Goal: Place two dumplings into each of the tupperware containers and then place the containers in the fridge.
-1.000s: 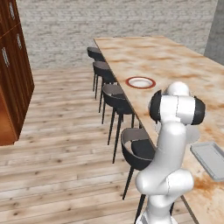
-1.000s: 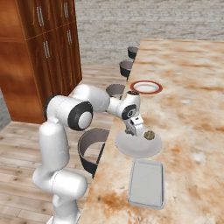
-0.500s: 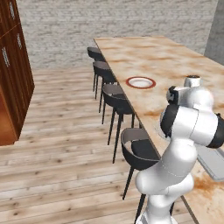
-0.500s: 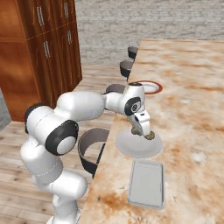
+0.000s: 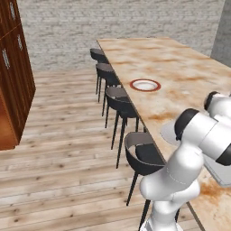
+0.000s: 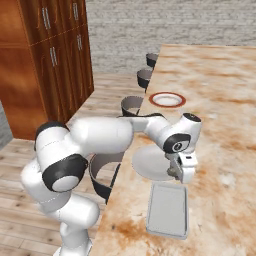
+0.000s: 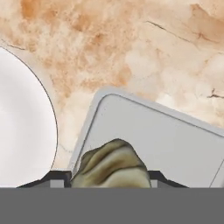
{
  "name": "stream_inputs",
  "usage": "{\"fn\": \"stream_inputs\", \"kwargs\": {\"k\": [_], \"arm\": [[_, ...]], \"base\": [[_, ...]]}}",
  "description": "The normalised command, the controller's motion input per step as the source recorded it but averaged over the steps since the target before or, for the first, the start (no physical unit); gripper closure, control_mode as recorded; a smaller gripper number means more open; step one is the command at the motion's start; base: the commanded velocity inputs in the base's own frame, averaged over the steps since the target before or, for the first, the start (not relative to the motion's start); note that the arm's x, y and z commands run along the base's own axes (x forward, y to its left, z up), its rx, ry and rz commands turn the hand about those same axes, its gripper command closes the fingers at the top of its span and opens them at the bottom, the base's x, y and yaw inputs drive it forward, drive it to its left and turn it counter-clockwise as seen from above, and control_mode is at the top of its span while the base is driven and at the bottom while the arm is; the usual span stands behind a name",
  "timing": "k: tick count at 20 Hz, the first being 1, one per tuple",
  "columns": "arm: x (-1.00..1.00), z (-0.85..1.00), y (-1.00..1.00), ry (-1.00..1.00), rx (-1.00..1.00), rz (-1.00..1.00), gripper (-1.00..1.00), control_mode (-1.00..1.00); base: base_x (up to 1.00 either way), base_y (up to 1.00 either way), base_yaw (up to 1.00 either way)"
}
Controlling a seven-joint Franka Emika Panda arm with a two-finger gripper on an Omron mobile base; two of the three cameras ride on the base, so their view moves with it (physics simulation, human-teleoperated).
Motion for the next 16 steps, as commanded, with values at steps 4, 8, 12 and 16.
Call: {"fn": "stream_inputs", "kwargs": {"k": [4, 8, 12, 16], "arm": [[-0.76, -0.74, -0.6, 0.02, 0.03, -0.09, 1.0, -1.0], [-0.66, -0.79, -0.04, 0.0, 0.0, -0.01, 1.0, -1.0], [-0.25, -0.38, 0.26, 0.05, 0.0, 0.0, 1.0, -1.0], [-0.5, 0.01, 0.41, 0.02, -0.01, 0.0, 1.0, -1.0]], "base": [[0.0, 0.0, 0.0], [0.0, 0.0, 0.0], [0.0, 0.0, 0.0], [0.0, 0.0, 0.0]]}}
